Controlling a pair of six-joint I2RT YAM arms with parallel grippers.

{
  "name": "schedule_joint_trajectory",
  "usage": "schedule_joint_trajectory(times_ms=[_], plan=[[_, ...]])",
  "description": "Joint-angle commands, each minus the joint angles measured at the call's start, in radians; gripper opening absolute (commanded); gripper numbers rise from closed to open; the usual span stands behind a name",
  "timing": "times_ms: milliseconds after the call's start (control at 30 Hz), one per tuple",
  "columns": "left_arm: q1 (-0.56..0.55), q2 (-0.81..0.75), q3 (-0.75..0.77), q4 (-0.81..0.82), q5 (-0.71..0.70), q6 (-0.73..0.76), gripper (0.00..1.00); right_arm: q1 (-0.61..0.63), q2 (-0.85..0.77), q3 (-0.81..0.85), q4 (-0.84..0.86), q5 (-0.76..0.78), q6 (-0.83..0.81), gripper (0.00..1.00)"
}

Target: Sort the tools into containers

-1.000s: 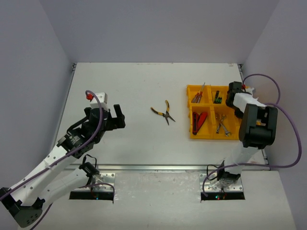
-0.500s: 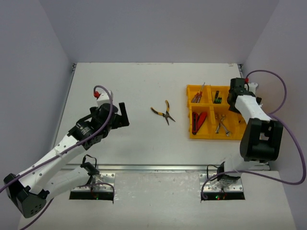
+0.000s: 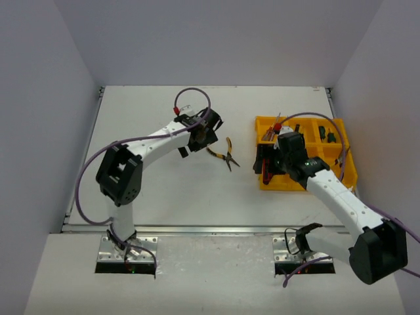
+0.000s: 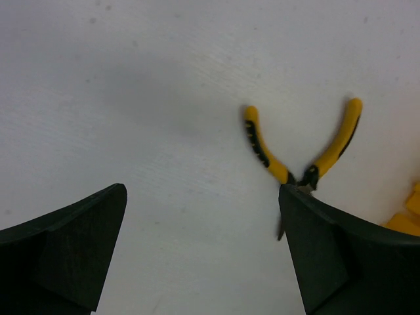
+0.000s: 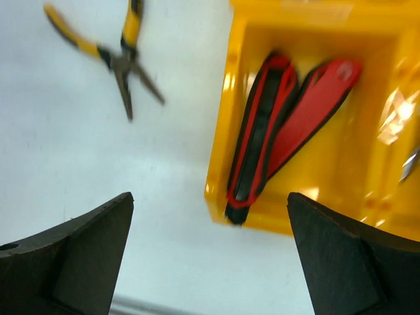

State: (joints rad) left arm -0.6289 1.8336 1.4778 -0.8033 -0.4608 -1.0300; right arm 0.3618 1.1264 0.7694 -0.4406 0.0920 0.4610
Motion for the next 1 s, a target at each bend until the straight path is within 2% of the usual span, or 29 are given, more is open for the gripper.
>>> schedule_joint_trajectory(times_ms=[0, 200, 333, 400, 467, 500, 533, 567, 600, 633, 700, 800, 967], plan=[[-0.002, 0.219, 0.264, -0.074, -0.041, -0.100, 0.95, 0.000, -0.101, -0.100, 0.041, -0.212, 0.063, 0.99], [-0.010, 0.425, 0.428, -0.064, 0.001, -0.064, 0.92, 0.000, -0.244, -0.134, -0.021, -0.184, 0.037, 0.99], [-0.015, 0.461, 0.403, -0.089, -0.017, -0.108, 0.84, 0.000, -0.323, -0.136, -0.045, -0.155, 0.025, 0.99], [-0.015, 0.456, 0.356, -0.038, -0.004, -0.105, 0.71, 0.000, -0.351, -0.138, -0.043, -0.154, 0.026, 0.99], [-0.015, 0.469, 0.349, -0.026, 0.009, -0.093, 0.52, 0.000, -0.367, -0.142, -0.033, -0.157, 0.029, 0.99], [-0.015, 0.475, 0.351, -0.028, 0.011, -0.093, 0.47, -0.001, -0.370, -0.144, -0.029, -0.158, 0.030, 0.99], [-0.015, 0.482, 0.353, -0.028, 0.016, -0.091, 0.38, -0.001, -0.370, -0.145, -0.025, -0.172, 0.029, 0.99], [-0.014, 0.489, 0.357, -0.028, 0.024, -0.087, 0.24, 0.000, -0.368, -0.147, -0.020, -0.191, 0.028, 0.99], [-0.014, 0.490, 0.355, -0.025, 0.026, -0.081, 0.21, 0.000, -0.367, -0.149, -0.014, -0.209, 0.029, 0.99], [-0.015, 0.489, 0.345, -0.011, 0.037, -0.069, 0.05, -0.001, -0.367, -0.161, 0.014, -0.296, 0.030, 0.99], [-0.015, 0.467, 0.314, 0.029, 0.042, -0.025, 0.00, 0.000, -0.372, -0.177, 0.057, -0.379, 0.048, 0.99], [-0.014, 0.390, 0.219, 0.121, 0.041, 0.016, 0.00, 0.000, -0.373, -0.194, 0.119, -0.445, 0.070, 0.99], [-0.014, 0.062, -0.132, 0.403, 0.067, 0.204, 0.00, 0.000, -0.318, -0.217, 0.258, -0.657, 0.121, 0.99]])
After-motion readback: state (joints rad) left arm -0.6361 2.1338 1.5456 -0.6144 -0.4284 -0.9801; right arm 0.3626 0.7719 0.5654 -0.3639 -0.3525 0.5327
